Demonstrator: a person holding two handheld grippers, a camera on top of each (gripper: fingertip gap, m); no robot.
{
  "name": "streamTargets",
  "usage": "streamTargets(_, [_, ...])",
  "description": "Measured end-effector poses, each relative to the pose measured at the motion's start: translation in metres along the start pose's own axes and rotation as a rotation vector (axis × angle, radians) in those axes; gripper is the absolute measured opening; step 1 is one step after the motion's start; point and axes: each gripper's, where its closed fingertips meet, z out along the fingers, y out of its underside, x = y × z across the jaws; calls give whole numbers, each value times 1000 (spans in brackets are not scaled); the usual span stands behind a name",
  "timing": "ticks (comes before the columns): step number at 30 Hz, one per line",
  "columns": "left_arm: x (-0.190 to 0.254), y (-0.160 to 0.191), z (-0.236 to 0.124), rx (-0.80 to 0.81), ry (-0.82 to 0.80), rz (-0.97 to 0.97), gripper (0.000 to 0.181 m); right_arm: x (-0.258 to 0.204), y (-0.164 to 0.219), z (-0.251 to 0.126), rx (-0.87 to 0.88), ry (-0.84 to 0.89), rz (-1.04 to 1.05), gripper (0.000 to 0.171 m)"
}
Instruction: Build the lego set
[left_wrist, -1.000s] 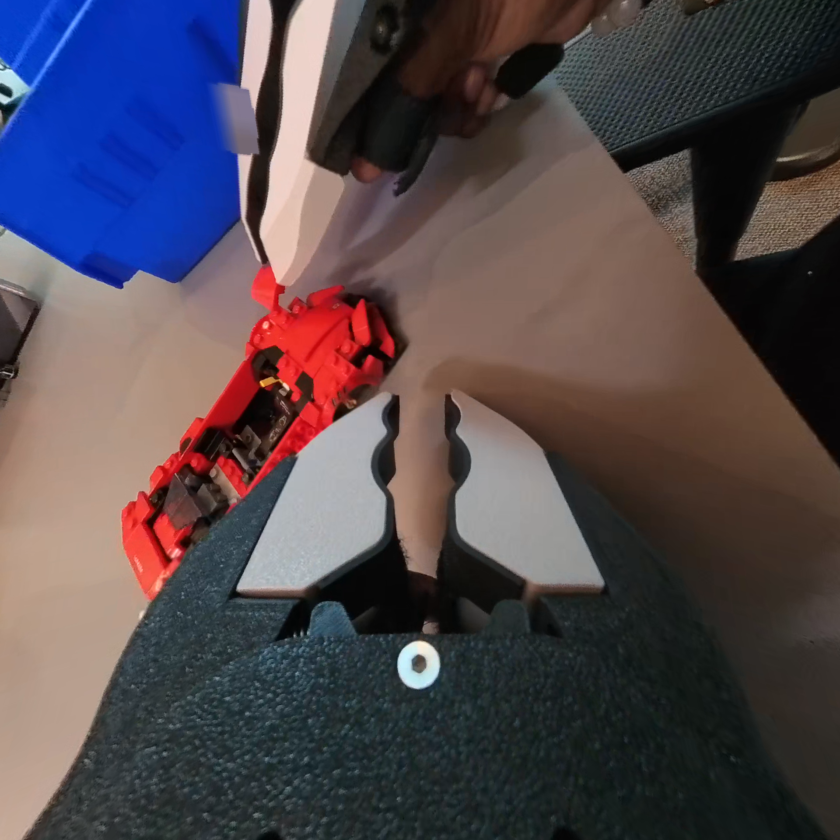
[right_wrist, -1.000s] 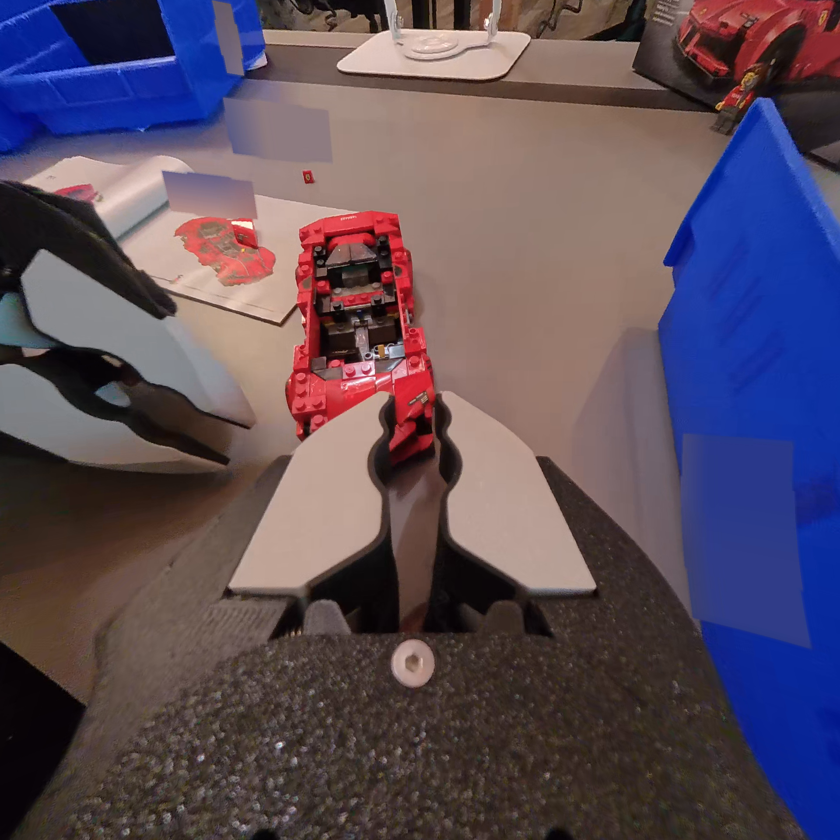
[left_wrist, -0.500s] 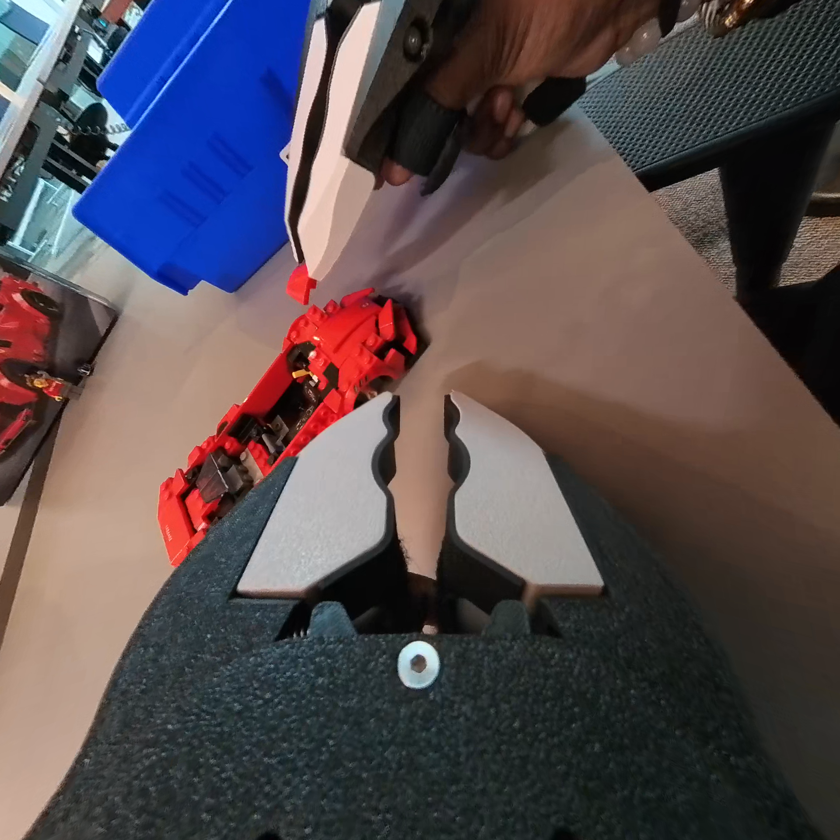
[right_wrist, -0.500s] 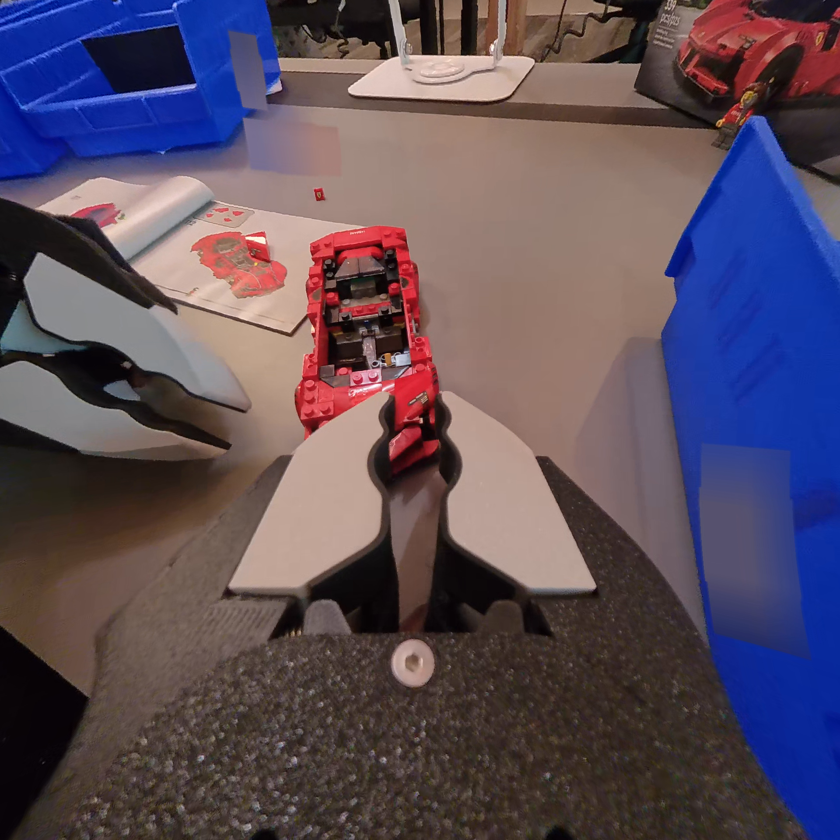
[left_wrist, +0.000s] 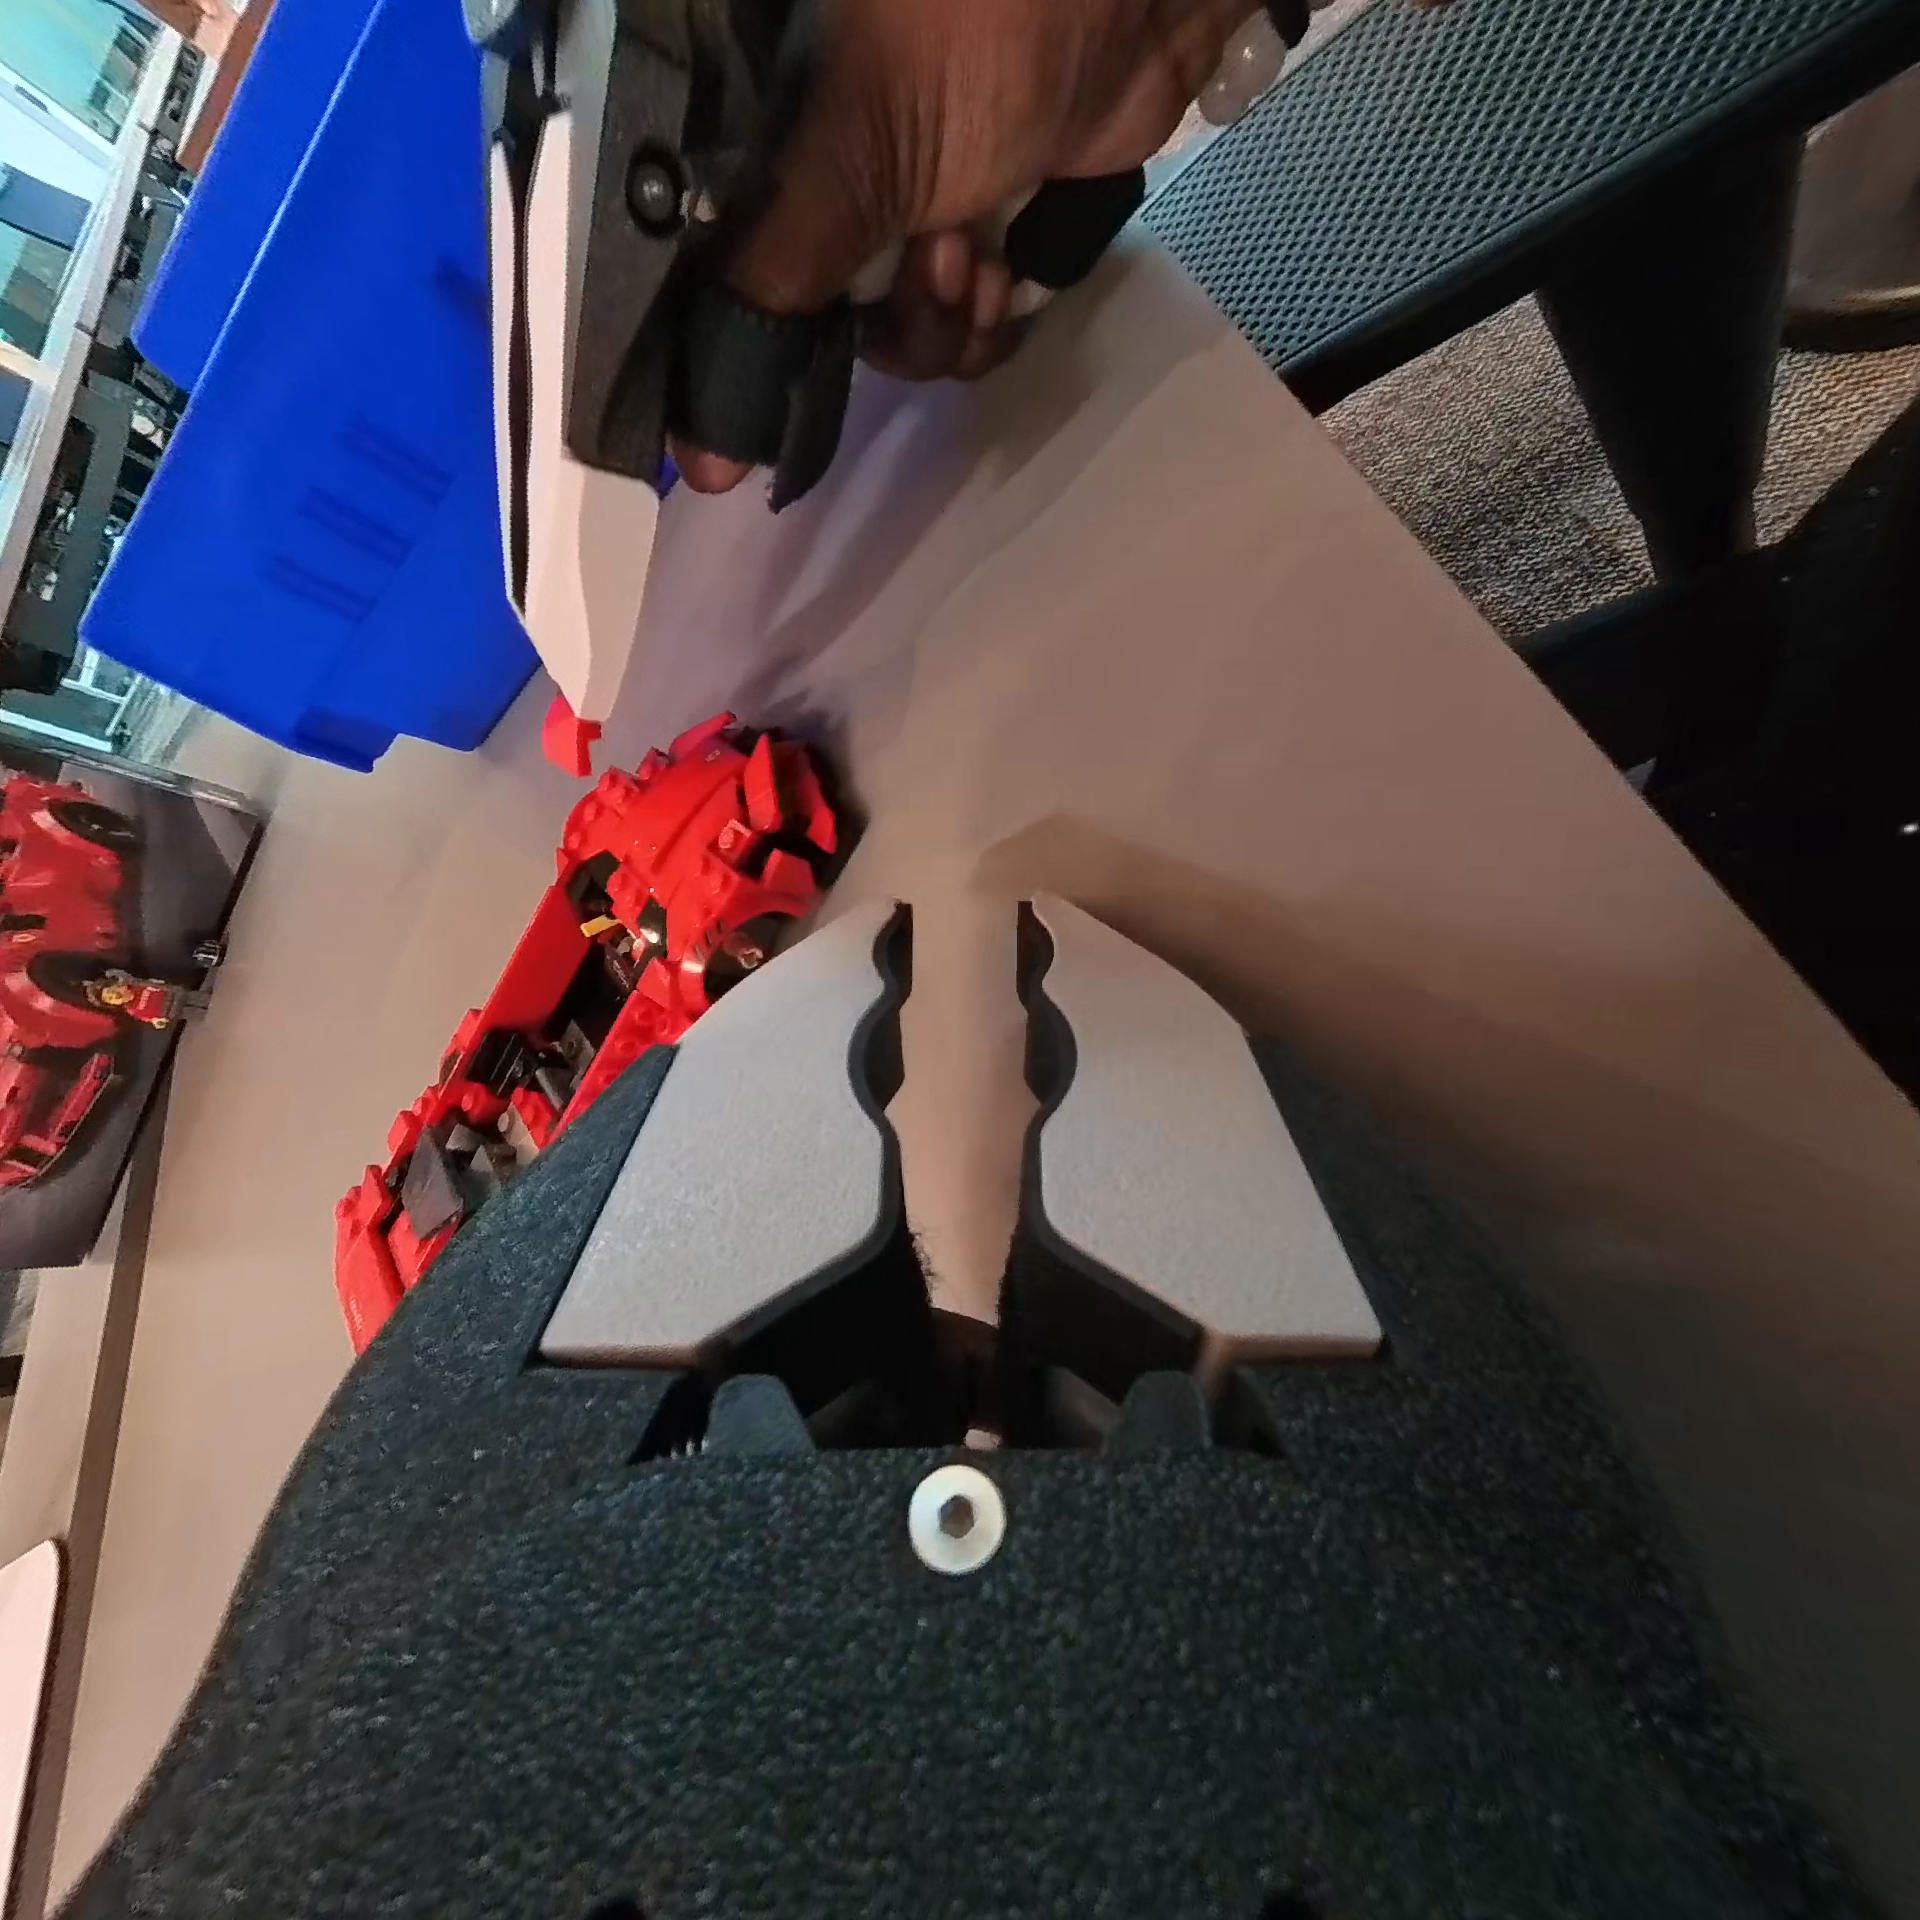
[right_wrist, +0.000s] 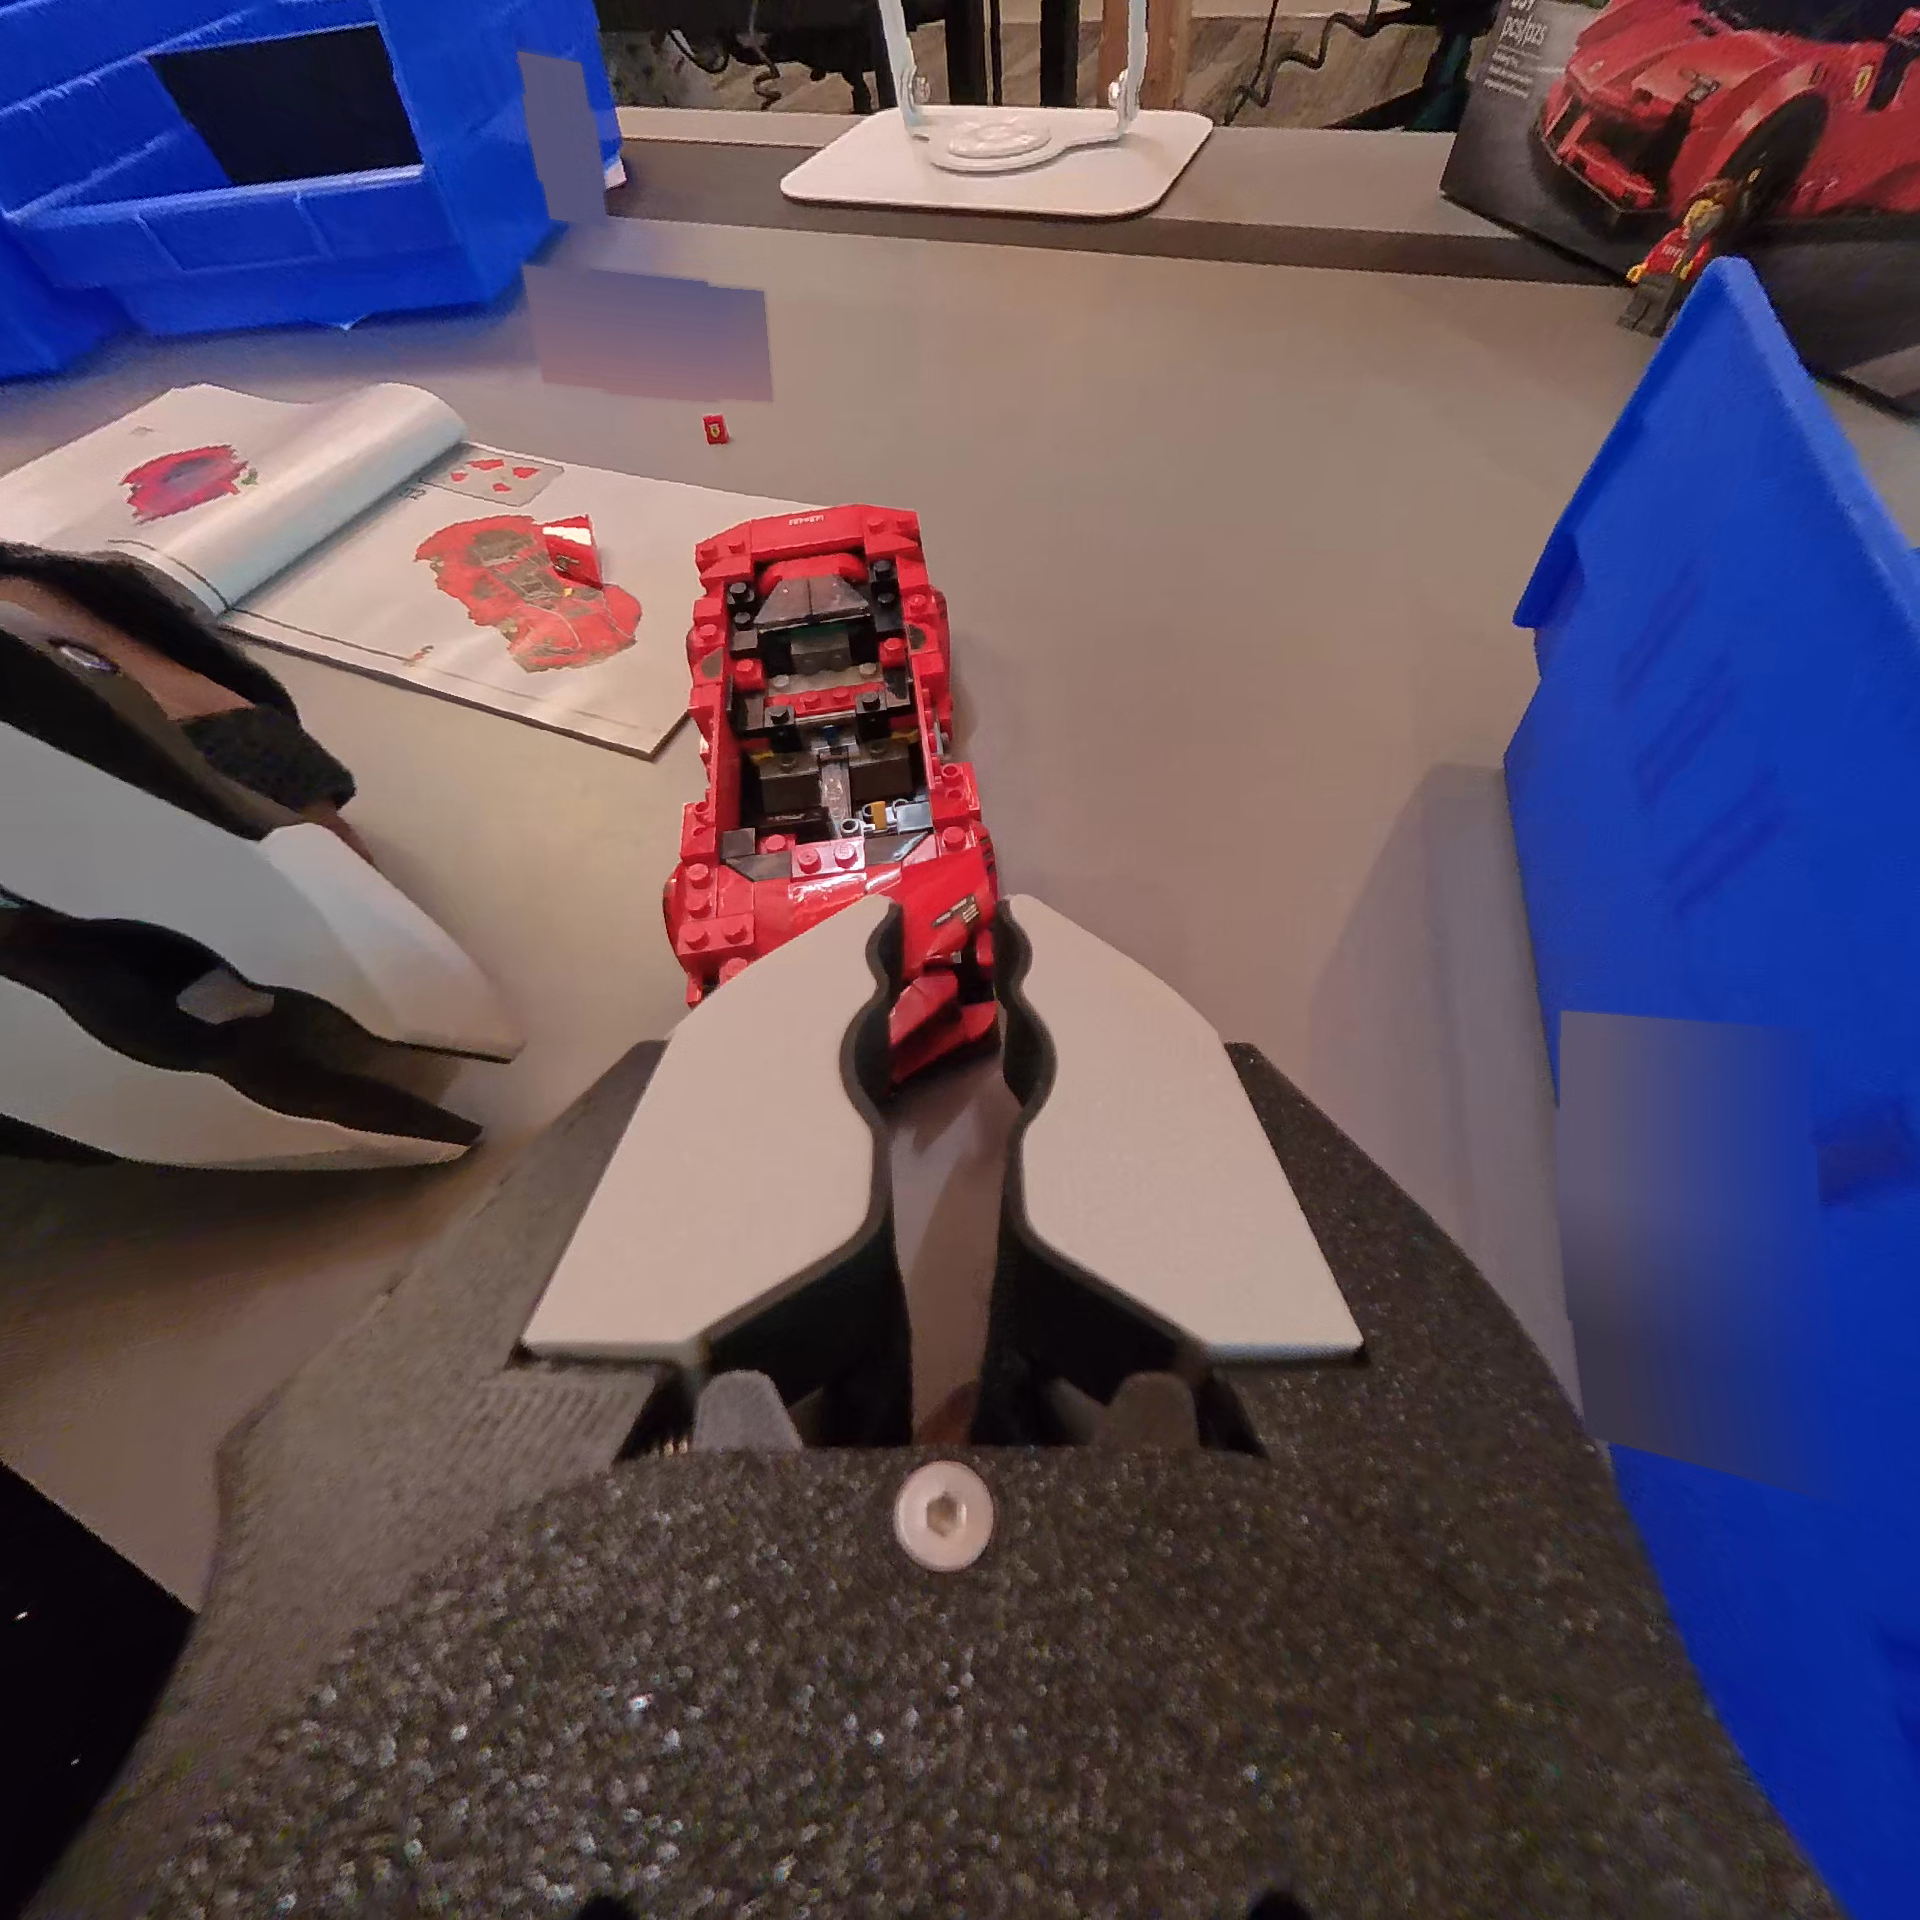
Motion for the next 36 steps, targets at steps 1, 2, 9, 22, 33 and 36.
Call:
streamTargets(1, [-1,0,0,-1,-1,-6,19,0,0,0,1,-1,1,16])
streamTargets(2, [-2,1,-1,1,0,-16,19,0,0,0,0,-1,1,16])
streamTargets(9, [-6,3,-3,-1,-12,-38,20,0,0,0,-4,13,-15,16])
streamTargets(22, [-7,7,0,-11,0,-66,20,0,7,-3,-37,-19,31,16])
streamTargets(33, [-8,8,1,-6,7,-86,19,-1,7,7,-69,1,10,16])
streamTargets(36, [-9,9,0,-8,6,-87,19,-1,9,8,-87,14,-4,16])
